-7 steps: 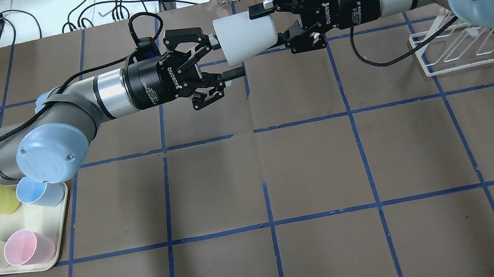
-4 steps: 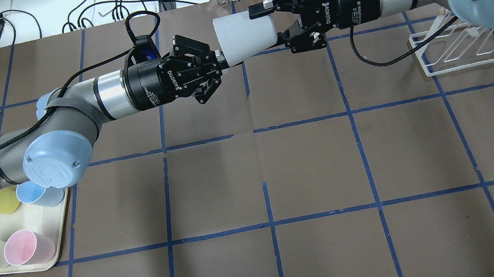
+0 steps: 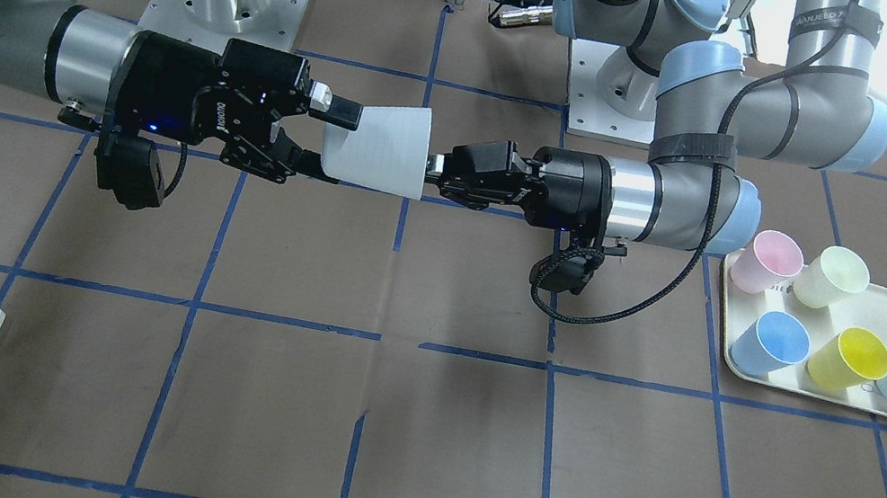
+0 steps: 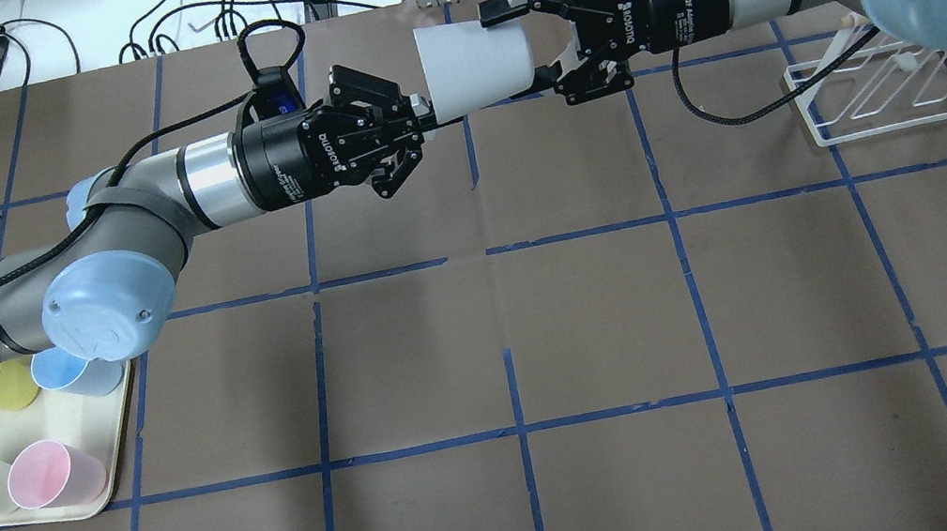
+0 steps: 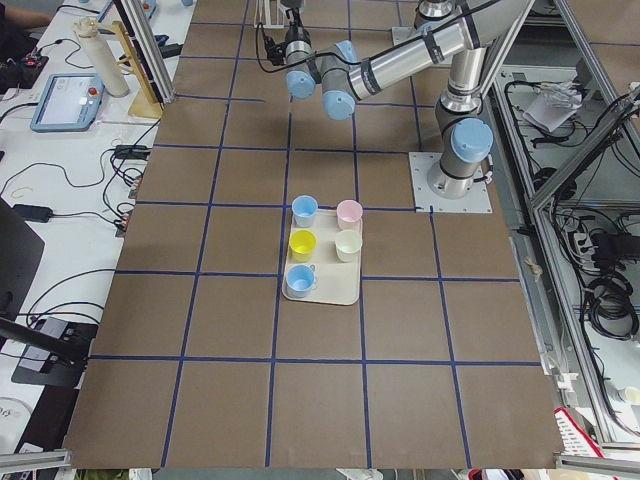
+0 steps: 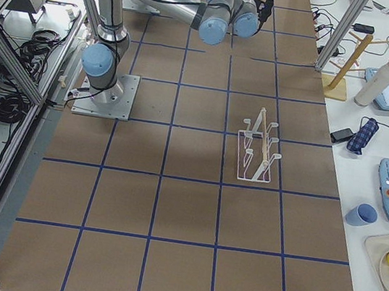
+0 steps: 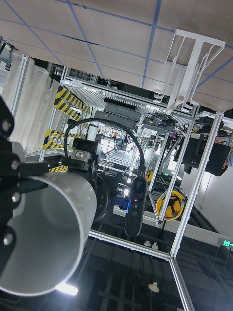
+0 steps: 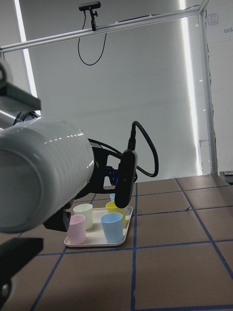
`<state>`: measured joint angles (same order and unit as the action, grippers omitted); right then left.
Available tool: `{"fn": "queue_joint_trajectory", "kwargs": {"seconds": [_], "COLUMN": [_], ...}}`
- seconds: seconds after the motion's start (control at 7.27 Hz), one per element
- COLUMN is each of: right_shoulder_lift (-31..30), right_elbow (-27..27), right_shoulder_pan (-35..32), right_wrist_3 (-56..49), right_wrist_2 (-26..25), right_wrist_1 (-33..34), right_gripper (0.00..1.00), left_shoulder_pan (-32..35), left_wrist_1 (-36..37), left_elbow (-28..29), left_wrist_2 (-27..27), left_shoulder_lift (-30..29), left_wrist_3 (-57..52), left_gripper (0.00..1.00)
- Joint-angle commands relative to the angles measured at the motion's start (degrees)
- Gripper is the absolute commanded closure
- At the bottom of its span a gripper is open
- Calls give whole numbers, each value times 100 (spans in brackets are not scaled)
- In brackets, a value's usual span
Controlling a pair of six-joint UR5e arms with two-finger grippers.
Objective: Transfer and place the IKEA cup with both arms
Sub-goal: 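Open the right gripper and withdraw it while the left gripper holds the cup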
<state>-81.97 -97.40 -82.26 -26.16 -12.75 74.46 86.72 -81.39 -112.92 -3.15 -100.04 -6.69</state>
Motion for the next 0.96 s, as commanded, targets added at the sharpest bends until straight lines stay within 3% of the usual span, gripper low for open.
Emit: {"fn": "queue_joint_trajectory", "kwargs": {"seconds": [0.0, 0.28, 0.55, 0.69, 0.83], "right_shoulder_lift": [14, 50, -72, -152, -153], "right_elbow": [202, 563, 704, 731, 722], "right_shoulder_pan": [182, 631, 597, 510, 274], "right_wrist_3": [32, 111, 451, 967, 1538], "right_wrist_2": [-393, -763, -2380, -3155, -4329], "right_wrist_1": [-10, -63, 50, 660, 1032], "right_gripper": [0, 0, 0, 0, 0], "left_shoulder_pan": [-154, -585, -840, -859, -885], "left_wrist_1": [18, 53, 264, 264, 246], "left_elbow": [15, 33, 59, 42, 42], "left_wrist_2": [320, 1329, 2664, 3749, 4682], "left_shoulder_lift": [81, 178, 318, 510, 834], "left_wrist_3": [97, -76, -280, -289, -289], "left_gripper": [100, 100, 100, 100, 100]}}
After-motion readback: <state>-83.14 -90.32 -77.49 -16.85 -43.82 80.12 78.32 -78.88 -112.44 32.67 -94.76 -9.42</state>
